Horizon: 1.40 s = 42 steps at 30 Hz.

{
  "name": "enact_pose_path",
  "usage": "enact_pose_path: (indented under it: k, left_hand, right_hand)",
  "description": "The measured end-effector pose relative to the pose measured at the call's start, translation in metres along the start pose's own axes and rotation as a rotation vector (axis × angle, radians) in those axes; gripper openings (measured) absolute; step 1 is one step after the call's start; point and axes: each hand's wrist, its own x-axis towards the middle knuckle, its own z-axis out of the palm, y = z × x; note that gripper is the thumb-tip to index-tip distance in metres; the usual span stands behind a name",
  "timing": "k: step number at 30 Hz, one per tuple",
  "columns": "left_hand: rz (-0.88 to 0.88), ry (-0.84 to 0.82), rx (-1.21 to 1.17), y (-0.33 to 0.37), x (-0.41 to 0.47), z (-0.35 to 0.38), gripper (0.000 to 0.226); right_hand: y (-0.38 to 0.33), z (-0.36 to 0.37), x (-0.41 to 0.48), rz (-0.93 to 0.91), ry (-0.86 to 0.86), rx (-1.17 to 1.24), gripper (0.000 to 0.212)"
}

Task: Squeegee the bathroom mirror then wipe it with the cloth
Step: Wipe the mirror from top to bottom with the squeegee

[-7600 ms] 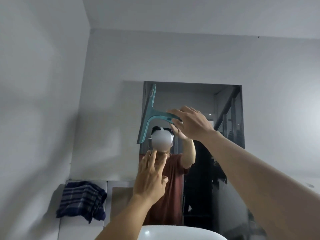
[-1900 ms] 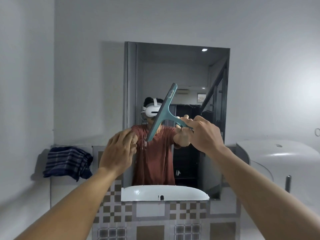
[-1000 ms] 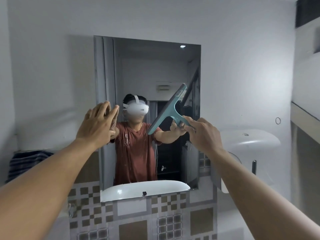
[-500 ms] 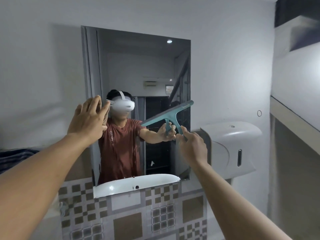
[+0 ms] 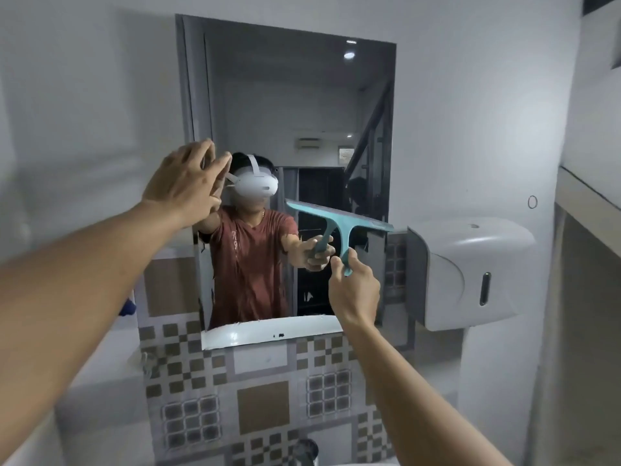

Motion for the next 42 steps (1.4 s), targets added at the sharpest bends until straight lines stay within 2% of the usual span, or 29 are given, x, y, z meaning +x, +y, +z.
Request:
enact_pose_path:
  k: [5,9,12,16,19,24,31,38,42]
  left_hand:
    - [0.018,-0.042,0.059,-0.005,0.005,-0.001,0.101]
    - [0.019,-0.044,0.049,-0.008,0.004,-0.004,0.091]
    - [0.025,-0.025,0.071,-0.012,0.006,-0.005,0.080]
    - [0.017,-0.035,0.050,-0.015,0.009,-0.005,0.083]
    - [0.012,-0.053,0.024,-0.017,0.010,-0.004,0.083]
    - [0.009,-0.062,-0.010,-0.020,0.011,-0.001,0.084]
    - [0.021,-0.054,-0.018,-0.025,0.013,0.005,0.083]
    - [0.011,-0.059,-0.037,-0.026,0.013,0.004,0.083]
    - [0.011,-0.052,-0.027,-0.025,0.012,0.007,0.082]
  right_hand:
    - [-0.005,0.029,-0.017,0.075,0.005,0.146,0.026]
    - [-0.015,0.044,-0.031,0.151,-0.005,0.300,0.026]
    - [-0.020,0.055,-0.039,0.143,-0.018,0.315,0.024]
    - [-0.024,0.071,-0.051,0.122,-0.050,0.324,0.030]
    - [-0.030,0.084,-0.062,0.067,-0.101,0.278,0.036]
    - [-0.036,0.097,-0.075,-0.004,-0.126,0.212,0.058]
    - [-0.029,0.102,-0.072,-0.013,-0.119,0.166,0.054]
    - [-0.027,0.098,-0.083,-0.163,-0.196,-0.010,0.054]
    - [-0.018,0.087,-0.074,-0.300,-0.198,-0.199,0.052]
